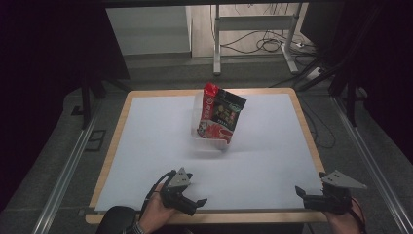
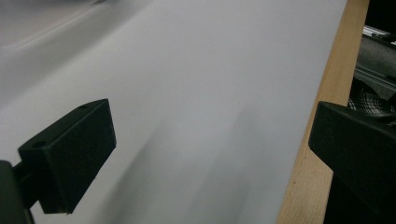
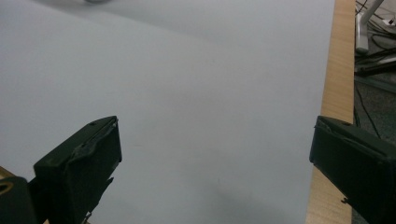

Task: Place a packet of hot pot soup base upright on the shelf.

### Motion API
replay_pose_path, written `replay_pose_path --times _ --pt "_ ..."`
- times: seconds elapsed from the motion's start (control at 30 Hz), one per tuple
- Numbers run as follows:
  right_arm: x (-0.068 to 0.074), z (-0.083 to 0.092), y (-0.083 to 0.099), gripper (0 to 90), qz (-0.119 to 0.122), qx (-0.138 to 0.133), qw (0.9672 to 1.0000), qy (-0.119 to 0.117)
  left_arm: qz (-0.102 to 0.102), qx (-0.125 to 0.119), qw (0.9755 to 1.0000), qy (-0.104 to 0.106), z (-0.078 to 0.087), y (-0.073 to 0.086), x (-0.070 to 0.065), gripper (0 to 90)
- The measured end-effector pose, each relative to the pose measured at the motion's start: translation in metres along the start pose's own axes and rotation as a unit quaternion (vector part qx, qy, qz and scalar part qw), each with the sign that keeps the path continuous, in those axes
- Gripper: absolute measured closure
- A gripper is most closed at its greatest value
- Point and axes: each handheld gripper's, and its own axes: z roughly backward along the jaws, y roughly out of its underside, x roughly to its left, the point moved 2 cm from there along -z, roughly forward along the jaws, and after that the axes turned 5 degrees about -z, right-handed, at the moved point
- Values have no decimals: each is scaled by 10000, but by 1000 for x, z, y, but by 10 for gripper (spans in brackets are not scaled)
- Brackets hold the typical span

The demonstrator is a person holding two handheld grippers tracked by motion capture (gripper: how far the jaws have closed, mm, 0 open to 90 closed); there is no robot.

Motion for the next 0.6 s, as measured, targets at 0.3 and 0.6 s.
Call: replay_pose_path --times 0.3,0.6 --pt "-9 -2 7 24 -209 207 9995 86 -31 14 10000 -32 -1 0 0 4" --pt "-10 -4 8 21 -283 253 9993 76 -43 22 10000 -41 -1 0 0 3"
